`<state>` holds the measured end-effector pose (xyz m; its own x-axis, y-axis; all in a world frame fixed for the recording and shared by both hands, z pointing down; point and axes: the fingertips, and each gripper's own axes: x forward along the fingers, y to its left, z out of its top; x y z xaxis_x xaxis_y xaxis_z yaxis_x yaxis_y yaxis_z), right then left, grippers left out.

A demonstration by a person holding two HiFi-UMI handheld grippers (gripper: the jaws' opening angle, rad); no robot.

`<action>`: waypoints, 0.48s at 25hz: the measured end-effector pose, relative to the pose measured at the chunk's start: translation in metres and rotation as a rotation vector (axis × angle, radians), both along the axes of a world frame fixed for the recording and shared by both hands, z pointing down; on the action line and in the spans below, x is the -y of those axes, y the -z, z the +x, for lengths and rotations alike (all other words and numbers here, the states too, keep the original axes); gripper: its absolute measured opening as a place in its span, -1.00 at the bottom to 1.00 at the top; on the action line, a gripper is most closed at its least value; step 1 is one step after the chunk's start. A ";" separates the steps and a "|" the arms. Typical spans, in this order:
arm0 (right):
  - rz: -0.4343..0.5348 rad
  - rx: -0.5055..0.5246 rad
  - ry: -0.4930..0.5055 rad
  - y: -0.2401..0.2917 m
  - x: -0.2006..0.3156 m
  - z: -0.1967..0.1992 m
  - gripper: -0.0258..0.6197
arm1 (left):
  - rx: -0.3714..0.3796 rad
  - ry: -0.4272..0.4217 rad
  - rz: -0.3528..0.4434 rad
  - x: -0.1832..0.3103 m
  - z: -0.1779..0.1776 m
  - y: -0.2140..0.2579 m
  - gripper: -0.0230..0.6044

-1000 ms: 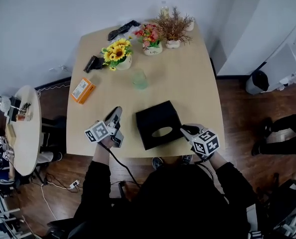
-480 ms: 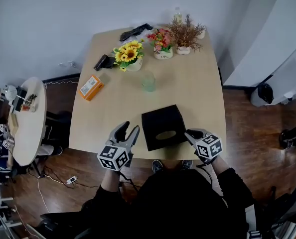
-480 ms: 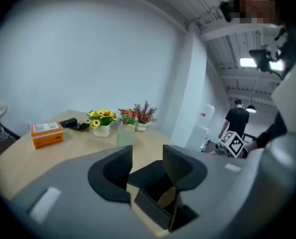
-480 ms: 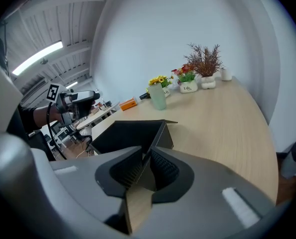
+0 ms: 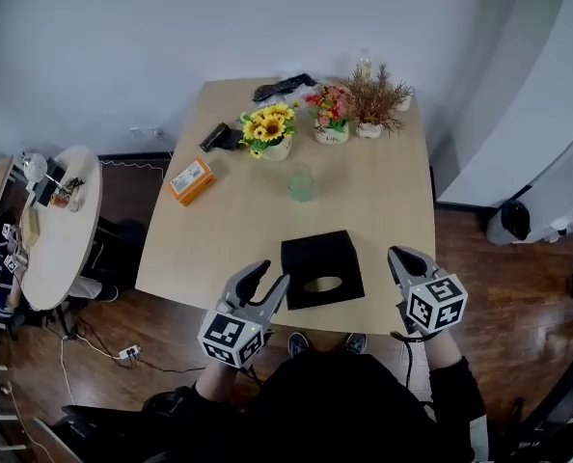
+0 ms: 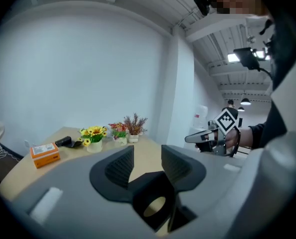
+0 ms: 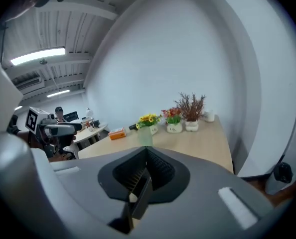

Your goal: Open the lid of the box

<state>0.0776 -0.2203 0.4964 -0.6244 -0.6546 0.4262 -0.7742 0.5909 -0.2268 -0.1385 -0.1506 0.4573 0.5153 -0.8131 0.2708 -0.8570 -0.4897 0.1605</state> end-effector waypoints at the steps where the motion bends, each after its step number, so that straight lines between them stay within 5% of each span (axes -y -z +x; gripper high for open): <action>1: 0.043 0.018 -0.003 0.018 0.000 0.000 -0.91 | -0.004 -0.002 0.021 0.001 0.003 0.010 -0.44; 7: 0.438 0.089 -0.033 0.122 -0.020 -0.007 -0.92 | -0.063 0.037 0.100 0.000 0.014 0.052 -0.49; 12: 0.578 0.099 -0.014 0.146 -0.041 -0.013 -0.90 | -0.060 0.007 0.142 -0.008 0.028 0.065 -0.52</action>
